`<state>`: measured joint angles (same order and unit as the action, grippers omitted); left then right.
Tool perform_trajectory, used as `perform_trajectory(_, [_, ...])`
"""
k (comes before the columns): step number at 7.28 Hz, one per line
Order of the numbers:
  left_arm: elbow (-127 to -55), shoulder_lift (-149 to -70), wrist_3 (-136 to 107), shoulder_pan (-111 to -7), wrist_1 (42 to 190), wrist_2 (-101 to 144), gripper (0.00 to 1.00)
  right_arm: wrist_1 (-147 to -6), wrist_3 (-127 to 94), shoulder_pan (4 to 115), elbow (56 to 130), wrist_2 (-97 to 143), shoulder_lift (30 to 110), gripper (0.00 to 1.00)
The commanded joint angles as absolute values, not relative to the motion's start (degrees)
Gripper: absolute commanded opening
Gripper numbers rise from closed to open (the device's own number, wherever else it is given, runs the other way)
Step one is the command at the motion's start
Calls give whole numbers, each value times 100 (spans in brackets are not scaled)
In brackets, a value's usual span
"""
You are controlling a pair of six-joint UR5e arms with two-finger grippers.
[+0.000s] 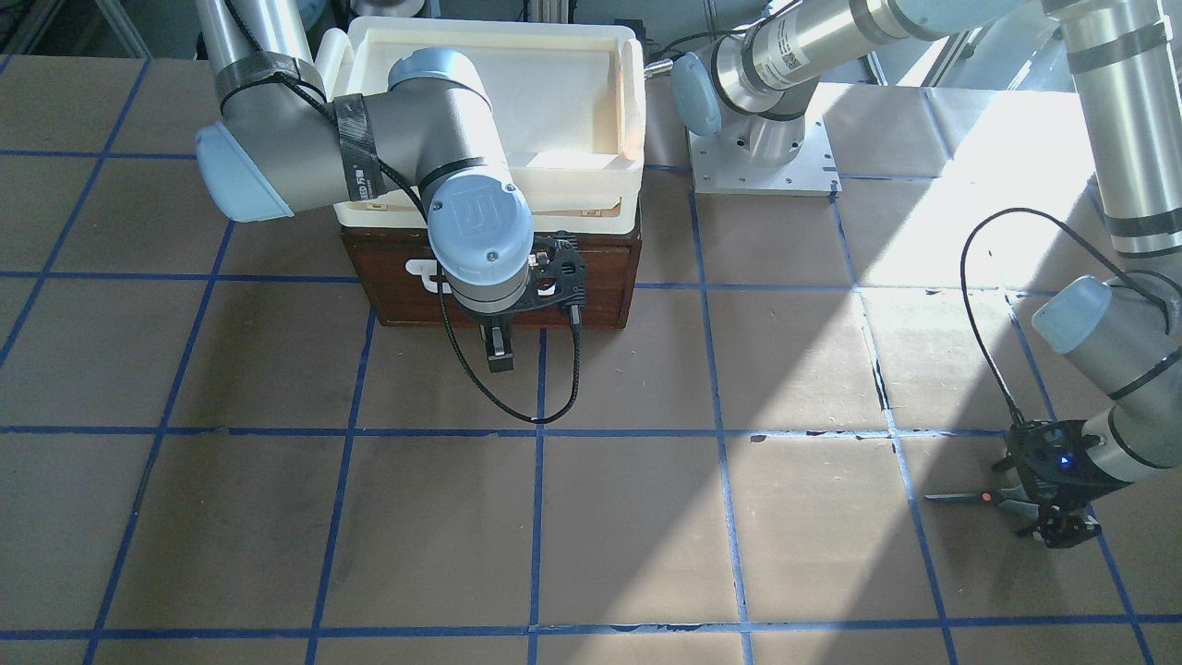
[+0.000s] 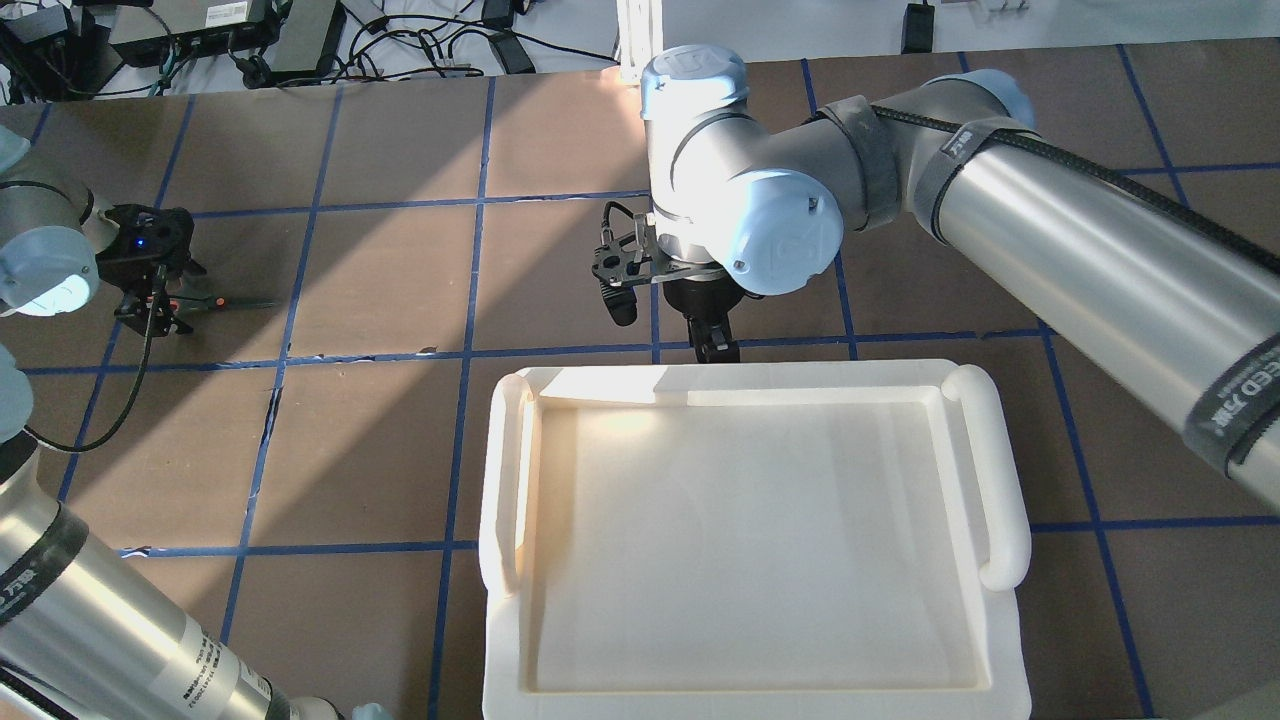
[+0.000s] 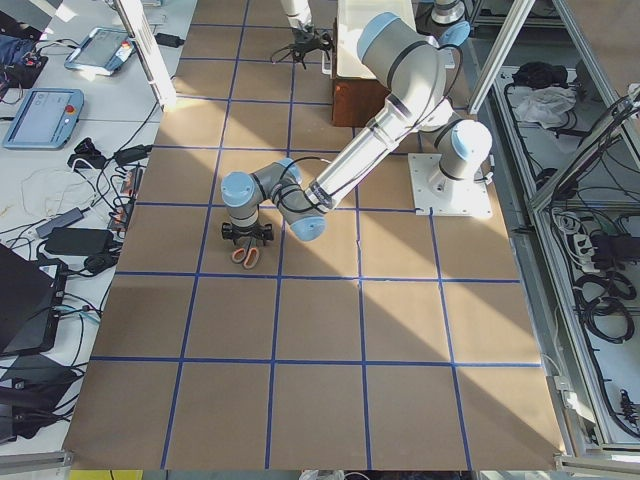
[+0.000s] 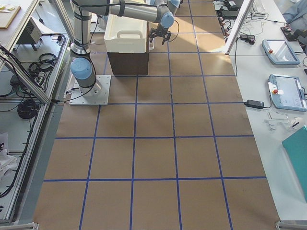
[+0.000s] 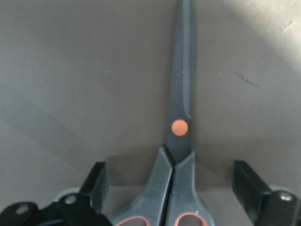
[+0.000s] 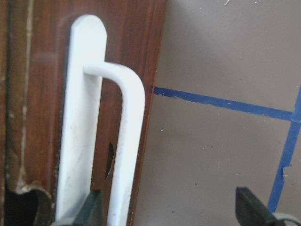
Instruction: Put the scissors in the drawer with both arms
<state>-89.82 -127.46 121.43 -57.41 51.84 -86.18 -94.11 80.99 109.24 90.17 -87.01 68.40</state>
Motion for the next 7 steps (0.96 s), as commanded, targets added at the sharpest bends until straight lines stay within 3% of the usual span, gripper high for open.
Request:
perform_trajectory(1, [-8982, -12753, 12146, -5748, 5194, -8543, 90, -9501, 8095, 10916, 9009, -8701, 6812, 100])
perform_trajectory(2, [-8974, -12753, 12173, -5748, 5177, -8604, 83, -9536, 8095, 10916, 9000, -8701, 6812, 100])
perform_trajectory(3, [-8974, -12753, 12208, -5748, 5168, -8604, 68, -9641, 8095, 10916, 9000, -8701, 6812, 100])
perform_trajectory(4, [-8965, -12736, 12208, -5748, 5159, -8613, 22, -9711, 8103, 10907, 8991, -8701, 6812, 100])
perform_trajectory(5, [-8974, -12701, 12208, -5748, 5159, -8613, 0, -9773, 8112, 10907, 8991, -8701, 6803, 100])
perform_trajectory(7, [-8965, -12657, 12408, -5774, 5159, -8613, 0, -9843, 8112, 10881, 8974, -8701, 6741, 100])
